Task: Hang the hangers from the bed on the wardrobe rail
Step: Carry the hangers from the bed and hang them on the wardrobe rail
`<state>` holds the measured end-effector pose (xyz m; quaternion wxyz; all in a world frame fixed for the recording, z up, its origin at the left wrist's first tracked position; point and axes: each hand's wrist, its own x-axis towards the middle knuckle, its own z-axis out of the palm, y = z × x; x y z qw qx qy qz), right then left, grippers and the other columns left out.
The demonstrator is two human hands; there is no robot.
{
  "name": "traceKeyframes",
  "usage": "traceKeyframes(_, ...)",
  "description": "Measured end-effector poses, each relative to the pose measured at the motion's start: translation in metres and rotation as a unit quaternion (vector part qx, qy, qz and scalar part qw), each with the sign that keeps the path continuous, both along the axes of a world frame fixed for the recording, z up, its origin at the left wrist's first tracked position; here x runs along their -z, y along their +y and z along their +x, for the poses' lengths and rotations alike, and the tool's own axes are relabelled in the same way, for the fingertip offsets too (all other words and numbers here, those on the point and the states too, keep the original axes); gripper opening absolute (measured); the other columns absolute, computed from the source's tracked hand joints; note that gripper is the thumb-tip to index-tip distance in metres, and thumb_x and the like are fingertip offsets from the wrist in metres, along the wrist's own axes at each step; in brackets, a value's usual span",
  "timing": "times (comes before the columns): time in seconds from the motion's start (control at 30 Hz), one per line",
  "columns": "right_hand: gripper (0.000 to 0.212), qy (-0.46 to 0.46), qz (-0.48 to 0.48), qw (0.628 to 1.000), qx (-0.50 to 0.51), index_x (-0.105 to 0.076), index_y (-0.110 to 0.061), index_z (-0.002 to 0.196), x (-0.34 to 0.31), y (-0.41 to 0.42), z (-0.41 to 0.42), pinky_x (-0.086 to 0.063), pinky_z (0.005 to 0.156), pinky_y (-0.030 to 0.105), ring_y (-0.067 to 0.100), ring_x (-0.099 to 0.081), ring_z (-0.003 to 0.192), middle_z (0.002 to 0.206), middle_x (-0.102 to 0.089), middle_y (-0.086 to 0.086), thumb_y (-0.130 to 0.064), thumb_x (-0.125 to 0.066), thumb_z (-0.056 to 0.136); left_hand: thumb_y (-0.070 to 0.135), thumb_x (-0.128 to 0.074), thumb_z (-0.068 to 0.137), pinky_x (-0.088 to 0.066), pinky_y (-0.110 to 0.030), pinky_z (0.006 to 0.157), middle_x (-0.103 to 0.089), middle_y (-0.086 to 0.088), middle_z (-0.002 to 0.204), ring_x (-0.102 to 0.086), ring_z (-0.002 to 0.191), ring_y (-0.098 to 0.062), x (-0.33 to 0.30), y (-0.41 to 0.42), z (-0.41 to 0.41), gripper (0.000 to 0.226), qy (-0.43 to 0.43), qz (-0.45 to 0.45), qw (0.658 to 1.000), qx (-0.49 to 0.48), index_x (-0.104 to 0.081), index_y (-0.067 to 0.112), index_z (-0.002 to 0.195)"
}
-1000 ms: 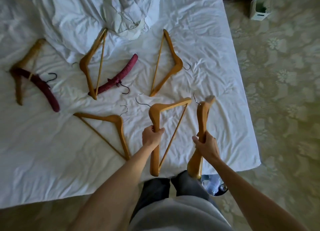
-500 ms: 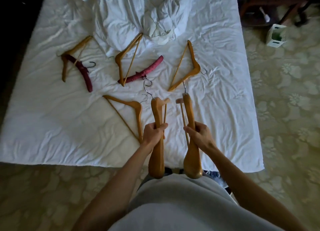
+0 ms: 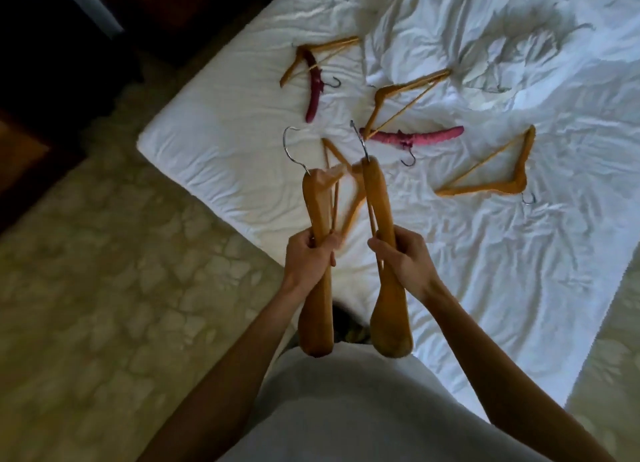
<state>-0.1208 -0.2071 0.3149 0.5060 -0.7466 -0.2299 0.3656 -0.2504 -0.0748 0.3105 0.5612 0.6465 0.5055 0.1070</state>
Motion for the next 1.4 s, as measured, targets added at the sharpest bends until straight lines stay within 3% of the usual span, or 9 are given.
traceKeyframes(0.1,0.027,-0.015,0.017,0.997,-0.069,-0.06,-0.005,0.071,-0.005,0.038,-0.023,-0.042,0.056,0.026,0.011,-0.05,0.052,0.056,-0.051,-0.006,-0.024,-0.068,0.089,0.035,-0.068,0.095,-0.061,-0.033,0.066,-0.067,0.0,0.059,-0.066,0.054,-0.016,-0.005,0.017,-0.039,0.027,-0.005,-0.003,0.997,-0.082,-0.072,0.012,0.082)
traceKeyframes(0.27,0.029,-0.039,0.032,0.984,-0.168,-0.062,-0.006,0.074,-0.007,0.114,-0.077,-0.051,0.057,0.035,0.028,-0.06,0.057,0.063,-0.059,0.013,-0.033,-0.065,0.084,0.032,-0.066,0.097,-0.059,-0.036,0.064,-0.066,-0.007,0.061,-0.064,0.051,-0.016,-0.007,0.054,-0.114,0.035,-0.032,-0.012,0.975,-0.219,-0.071,0.0,0.082)
traceKeyframes(0.4,0.024,-0.048,0.03,0.966,-0.254,-0.065,0.001,0.081,-0.004,0.193,-0.135,-0.05,0.057,0.021,0.016,-0.06,0.058,0.069,-0.062,0.015,-0.021,-0.069,0.089,0.027,-0.065,0.097,-0.055,-0.029,0.058,-0.065,-0.004,0.061,-0.063,0.051,-0.013,-0.013,0.097,-0.181,0.028,-0.044,0.013,0.955,-0.292,-0.069,0.007,0.077)
traceKeyframes(0.53,0.026,-0.028,0.031,0.944,-0.328,-0.065,0.008,0.086,-0.001,0.283,-0.204,-0.056,0.064,0.039,0.036,-0.064,0.067,0.076,-0.064,0.025,-0.018,-0.068,0.091,0.022,-0.066,0.096,-0.049,-0.02,0.051,-0.064,0.0,0.057,-0.061,0.049,-0.009,-0.016,0.156,-0.253,0.027,-0.055,0.032,0.933,-0.354,-0.067,0.01,0.071)
traceKeyframes(0.67,0.009,-0.012,0.036,0.921,-0.389,-0.069,-0.006,0.084,-0.011,0.368,-0.276,-0.053,0.063,0.029,0.02,-0.062,0.064,0.071,-0.064,0.016,-0.011,-0.069,0.091,0.027,-0.066,0.094,-0.052,-0.027,0.053,-0.068,-0.004,0.059,-0.063,0.051,-0.013,-0.021,0.221,-0.324,0.027,-0.046,0.046,0.927,-0.369,-0.068,0.008,0.074)
traceKeyframes(0.8,0.01,-0.004,0.03,0.902,-0.43,-0.071,-0.004,0.091,-0.019,0.444,-0.344,-0.057,0.071,0.042,0.027,-0.066,0.071,0.081,-0.069,0.02,-0.015,-0.07,0.091,0.026,-0.067,0.094,-0.045,-0.021,0.049,-0.064,0.002,0.056,-0.057,0.047,-0.008,-0.035,0.284,-0.388,0.029,-0.061,0.059,0.911,-0.403,-0.064,0.013,0.069)
traceKeyframes(0.97,0.018,-0.008,0.046,0.884,-0.465,-0.07,0.003,0.095,-0.033,0.531,-0.411,-0.054,0.062,0.022,0.017,-0.062,0.065,0.077,-0.065,0.018,-0.015,-0.069,0.092,0.023,-0.068,0.093,-0.044,-0.019,0.048,-0.063,0.001,0.055,-0.056,0.046,-0.007,-0.046,0.359,-0.451,0.027,-0.082,0.066,0.891,-0.443,-0.065,0.007,0.072)
traceKeyframes(1.2,0.007,-0.007,0.053,0.877,-0.477,-0.069,-0.019,0.086,-0.03,0.671,-0.48,-0.054,0.064,0.022,0.012,-0.062,0.065,0.072,-0.065,0.0,-0.022,-0.069,0.092,0.023,-0.067,0.094,-0.045,-0.018,0.049,-0.065,0.001,0.057,-0.058,0.047,-0.006,-0.037,0.496,-0.517,0.024,-0.087,0.076,0.883,-0.455,-0.067,0.01,0.073)
traceKeyframes(1.4,0.009,0.0,0.057,0.883,-0.466,-0.067,-0.017,0.085,-0.022,0.827,-0.539,-0.05,0.059,0.019,0.018,-0.057,0.066,0.077,-0.061,0.011,-0.021,-0.068,0.092,0.025,-0.066,0.095,-0.049,-0.021,0.051,-0.064,0.001,0.057,-0.06,0.049,-0.009,-0.026,0.657,-0.573,0.025,-0.087,0.065,0.888,-0.447,-0.066,0.011,0.075)
